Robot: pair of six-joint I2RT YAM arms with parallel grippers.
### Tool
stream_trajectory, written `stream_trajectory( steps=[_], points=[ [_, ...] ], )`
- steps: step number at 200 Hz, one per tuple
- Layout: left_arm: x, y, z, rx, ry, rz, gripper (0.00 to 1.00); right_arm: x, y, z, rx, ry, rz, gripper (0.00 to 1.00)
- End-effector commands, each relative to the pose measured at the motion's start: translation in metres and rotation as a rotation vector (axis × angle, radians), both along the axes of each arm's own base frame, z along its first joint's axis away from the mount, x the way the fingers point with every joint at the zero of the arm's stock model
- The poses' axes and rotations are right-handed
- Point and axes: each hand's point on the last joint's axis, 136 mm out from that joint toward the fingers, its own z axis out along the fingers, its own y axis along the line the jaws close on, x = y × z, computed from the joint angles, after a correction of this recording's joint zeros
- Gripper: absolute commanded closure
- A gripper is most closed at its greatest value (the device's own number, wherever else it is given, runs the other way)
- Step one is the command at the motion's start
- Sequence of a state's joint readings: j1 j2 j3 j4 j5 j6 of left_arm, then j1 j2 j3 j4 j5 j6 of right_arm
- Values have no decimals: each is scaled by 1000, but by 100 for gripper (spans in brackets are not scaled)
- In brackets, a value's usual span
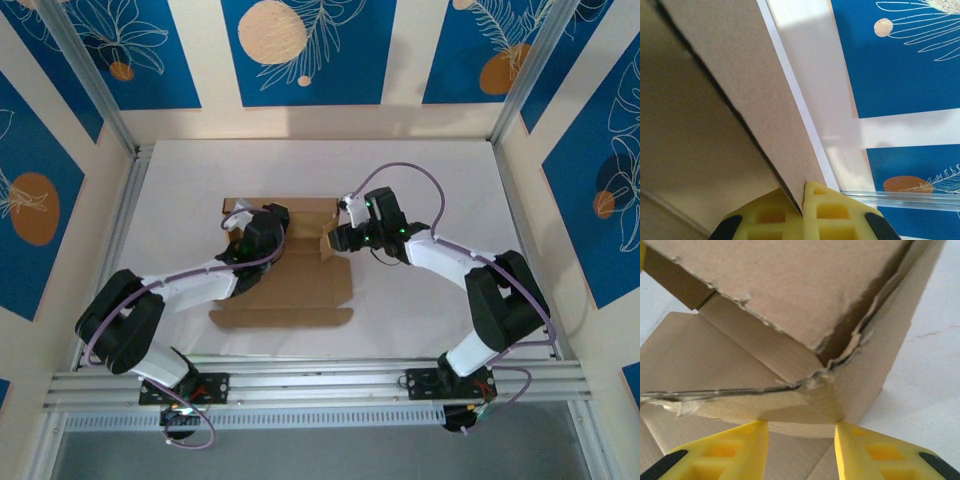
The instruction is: Fold the paper box
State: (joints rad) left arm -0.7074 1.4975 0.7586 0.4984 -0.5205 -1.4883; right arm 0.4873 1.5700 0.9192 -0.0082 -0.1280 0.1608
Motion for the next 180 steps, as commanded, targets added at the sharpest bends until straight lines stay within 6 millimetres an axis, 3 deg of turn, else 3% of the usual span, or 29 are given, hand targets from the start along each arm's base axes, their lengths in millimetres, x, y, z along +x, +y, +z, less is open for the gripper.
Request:
stream_trajectory(
  steps=[1, 32, 91, 156, 180],
  points=[
    [-2, -5, -12, 24, 9, -40, 100, 11, -6, -9, -54, -55, -42, 53],
    [-3, -7, -13, 16, 8, -54, 100, 28, -14, -11, -95, -122, -94, 52],
    [-3, -14, -12, -4, 9, -79, 100, 42, 1, -16, -125, -194, -21, 52],
    [-3, -19, -11, -28, 5, -101, 100, 55, -2, -27, -227, -216, -123, 71],
    [-6, -29, 6, -13, -50, -175, 71, 61, -8, -20, -268, -248, -132, 74]
  ],
)
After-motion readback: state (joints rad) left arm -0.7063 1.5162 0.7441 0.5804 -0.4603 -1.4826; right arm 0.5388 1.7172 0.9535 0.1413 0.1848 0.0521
